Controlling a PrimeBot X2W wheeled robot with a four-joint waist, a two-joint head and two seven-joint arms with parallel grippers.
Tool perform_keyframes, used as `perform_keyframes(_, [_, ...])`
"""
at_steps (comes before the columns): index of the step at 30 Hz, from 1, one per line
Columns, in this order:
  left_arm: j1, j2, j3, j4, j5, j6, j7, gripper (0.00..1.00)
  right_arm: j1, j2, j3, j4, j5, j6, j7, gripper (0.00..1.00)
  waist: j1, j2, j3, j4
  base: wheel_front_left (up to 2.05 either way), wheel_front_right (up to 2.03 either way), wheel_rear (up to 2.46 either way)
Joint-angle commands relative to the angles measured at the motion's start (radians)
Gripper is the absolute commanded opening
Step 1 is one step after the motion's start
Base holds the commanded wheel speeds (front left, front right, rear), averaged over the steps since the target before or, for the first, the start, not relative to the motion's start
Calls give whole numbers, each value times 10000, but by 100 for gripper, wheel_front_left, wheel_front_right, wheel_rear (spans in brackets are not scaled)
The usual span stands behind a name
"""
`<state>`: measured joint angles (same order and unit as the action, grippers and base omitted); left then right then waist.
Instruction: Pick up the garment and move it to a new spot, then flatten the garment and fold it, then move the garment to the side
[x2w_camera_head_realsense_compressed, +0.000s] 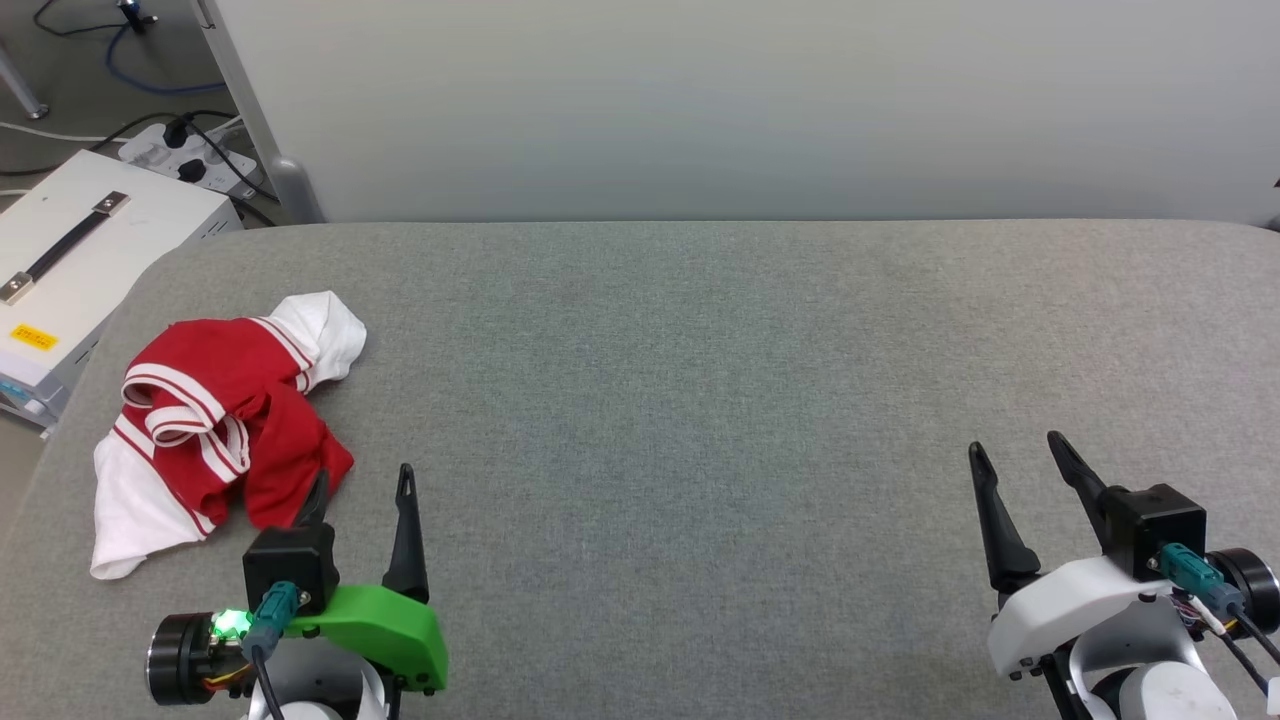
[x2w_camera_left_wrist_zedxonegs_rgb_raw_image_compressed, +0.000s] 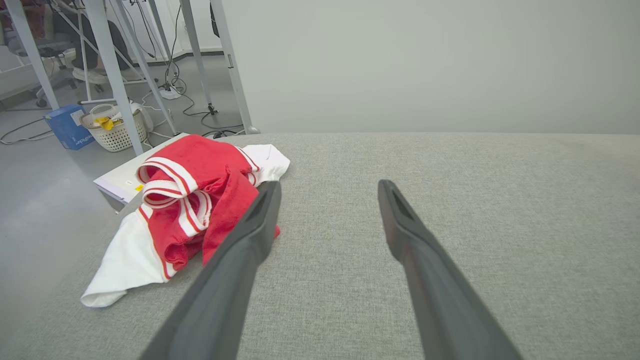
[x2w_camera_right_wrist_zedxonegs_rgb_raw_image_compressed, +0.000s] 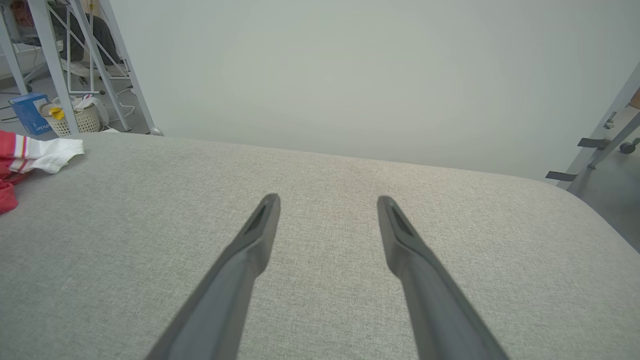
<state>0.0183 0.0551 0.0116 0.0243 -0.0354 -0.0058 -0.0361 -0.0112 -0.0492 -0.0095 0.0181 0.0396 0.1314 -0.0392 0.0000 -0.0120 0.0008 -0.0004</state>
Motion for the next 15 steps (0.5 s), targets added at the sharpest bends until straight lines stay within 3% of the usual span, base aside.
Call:
perform_keyframes(1, [-22,-9,64,57,-97,-64,-111,100,-88,-5,-30,46,115,-1,-110,100,0,22,-2,1,0,0,0])
perform_keyframes(15, [-38,-14,168,60,-291,-145,-399,100,-145,-6,11,11,230,-2,-394,100,0,35,30,20,0,0,0])
